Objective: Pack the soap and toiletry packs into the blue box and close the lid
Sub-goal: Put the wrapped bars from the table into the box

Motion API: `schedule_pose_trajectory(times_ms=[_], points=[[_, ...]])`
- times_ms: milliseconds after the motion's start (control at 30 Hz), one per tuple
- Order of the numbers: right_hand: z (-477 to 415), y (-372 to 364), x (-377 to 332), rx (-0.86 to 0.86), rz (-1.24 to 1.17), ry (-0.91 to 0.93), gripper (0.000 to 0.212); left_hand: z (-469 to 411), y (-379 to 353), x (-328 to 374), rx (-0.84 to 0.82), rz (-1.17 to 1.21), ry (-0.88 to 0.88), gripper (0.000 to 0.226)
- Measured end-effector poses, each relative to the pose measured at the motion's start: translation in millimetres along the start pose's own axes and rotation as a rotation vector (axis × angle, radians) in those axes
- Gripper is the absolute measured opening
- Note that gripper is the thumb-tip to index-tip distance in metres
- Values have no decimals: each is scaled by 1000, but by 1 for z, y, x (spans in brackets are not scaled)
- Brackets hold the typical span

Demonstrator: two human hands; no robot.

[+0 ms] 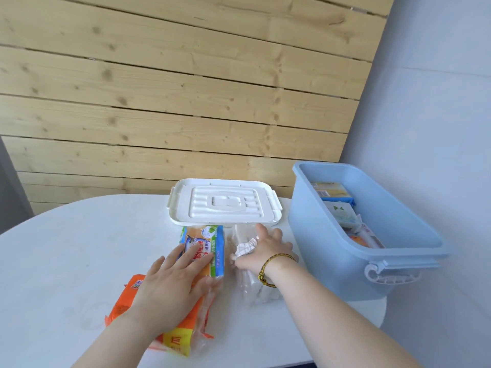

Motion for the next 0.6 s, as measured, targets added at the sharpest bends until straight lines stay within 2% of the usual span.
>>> schedule_pose_trajectory(times_ms=[167,200,300,367,467,600], points=[[33,40,-1,55,-144,227,98,2,6,-1,-29,69,5,141],[40,53,0,60,-196,275,99,3,8,1,-34,101,-2,129],[57,94,9,91,-410,407,89,1,22,9,56,211,-23,68],[66,124,22,131,-481,447,88,-7,37,20,151,317,-50,43],[67,162,50,232,-470,452,101,-20,59,53,180,547,-132,39],[61,191,91,339,-281,401,104,-53,83,116,47,840,-165,48]])
Point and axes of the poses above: each hand's wrist, its own z-axis away from the middle knuckle, its own y-axis out of the back of the hand, x = y × z, the point moved 3 cm from there along -z, towards the middle knuckle, and after that the axes turned 7 degrees about -x, right-handed, at the moved point
